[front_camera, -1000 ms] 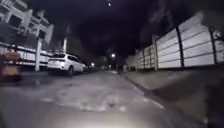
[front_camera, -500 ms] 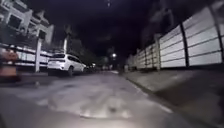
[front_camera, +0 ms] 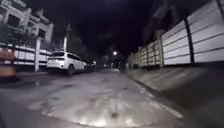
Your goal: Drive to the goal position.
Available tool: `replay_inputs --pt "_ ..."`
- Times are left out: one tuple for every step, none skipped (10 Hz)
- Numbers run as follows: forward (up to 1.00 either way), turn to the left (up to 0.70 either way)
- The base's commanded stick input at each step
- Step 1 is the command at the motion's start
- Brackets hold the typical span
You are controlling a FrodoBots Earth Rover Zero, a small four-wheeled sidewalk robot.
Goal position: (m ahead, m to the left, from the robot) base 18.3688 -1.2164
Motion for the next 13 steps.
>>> replay_inputs --pt "0.50 0.00" --pt "0.50 0.00" --pt "0.50 0.00" --pt "0.50 0.00" --pt "0.50 0.00" --pt "0.50 0.00" --pt "0.50 0.00" --pt "0.50 0.00" --pt "0.50 0.00" --pt "0.50 0.00" --pt "0.50 -0.26" --pt "0.50 -0.40" --pt "0.50 -0.50"
